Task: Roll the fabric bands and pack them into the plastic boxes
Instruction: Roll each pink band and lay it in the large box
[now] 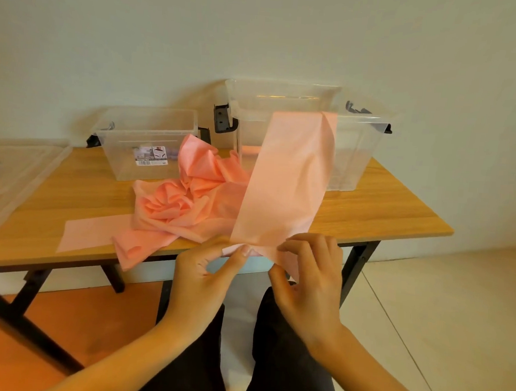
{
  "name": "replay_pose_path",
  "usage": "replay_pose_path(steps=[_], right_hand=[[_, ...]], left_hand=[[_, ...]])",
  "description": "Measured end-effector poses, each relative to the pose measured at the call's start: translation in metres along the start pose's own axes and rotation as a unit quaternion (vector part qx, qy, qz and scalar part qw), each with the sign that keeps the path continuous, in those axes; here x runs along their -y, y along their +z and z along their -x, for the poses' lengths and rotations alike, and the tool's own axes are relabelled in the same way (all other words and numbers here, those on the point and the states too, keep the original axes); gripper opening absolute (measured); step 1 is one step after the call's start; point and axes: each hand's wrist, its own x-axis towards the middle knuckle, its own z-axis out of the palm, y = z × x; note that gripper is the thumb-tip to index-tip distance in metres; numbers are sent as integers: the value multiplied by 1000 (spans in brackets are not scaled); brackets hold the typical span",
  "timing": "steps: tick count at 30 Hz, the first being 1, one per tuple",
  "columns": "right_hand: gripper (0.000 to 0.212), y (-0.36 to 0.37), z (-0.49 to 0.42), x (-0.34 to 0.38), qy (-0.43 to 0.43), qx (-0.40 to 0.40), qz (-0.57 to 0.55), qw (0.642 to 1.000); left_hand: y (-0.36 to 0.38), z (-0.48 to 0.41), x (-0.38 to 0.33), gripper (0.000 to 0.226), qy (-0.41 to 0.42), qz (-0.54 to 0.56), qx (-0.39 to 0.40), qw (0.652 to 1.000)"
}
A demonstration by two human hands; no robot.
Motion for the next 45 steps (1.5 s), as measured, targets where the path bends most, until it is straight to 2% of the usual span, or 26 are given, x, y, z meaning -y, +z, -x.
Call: replay_pose_path(steps=[5,12,14,17,22,27,33,36,38,42,45], right_hand=[[8,-9,-1,-11,19,-8,-8,1000],[15,-35,15,-23,133,17,-133,982],[16,-45,18,-25,169,34,-187,967],[29,-60,20,-21,257,41,-278,925],[18,-69,22,-13,364,69,-287,883],[30,-67,22,-1,445,36,-310,840],[21,-65,15,5,491,5,-377,786],[33,-64,12,8,487,-11,-380,786],[33,-63,11,9,484,-21,-381,788],[20,-63,11,10,501,-47,-395,768],[15,-63,12,10,508,-57,-379,771]], left_hand=[[-7,-3,0,12,-7,4,-1,1000],[-12,5,-1,14,-16,8,-34,999],[-10,10,-1,14,-24,4,-37,999],[-9,15,1,13,-36,6,-38,999],[-8,20,4,18,-55,16,-21,998],[-1,18,-1,10,-92,82,-22,992],[2,13,-2,6,-95,85,-24,992],[4,12,-1,11,-107,81,-34,990],[5,12,-1,17,-121,85,-43,988],[6,13,-1,20,-148,118,-46,981],[7,14,0,18,-166,123,-48,977]])
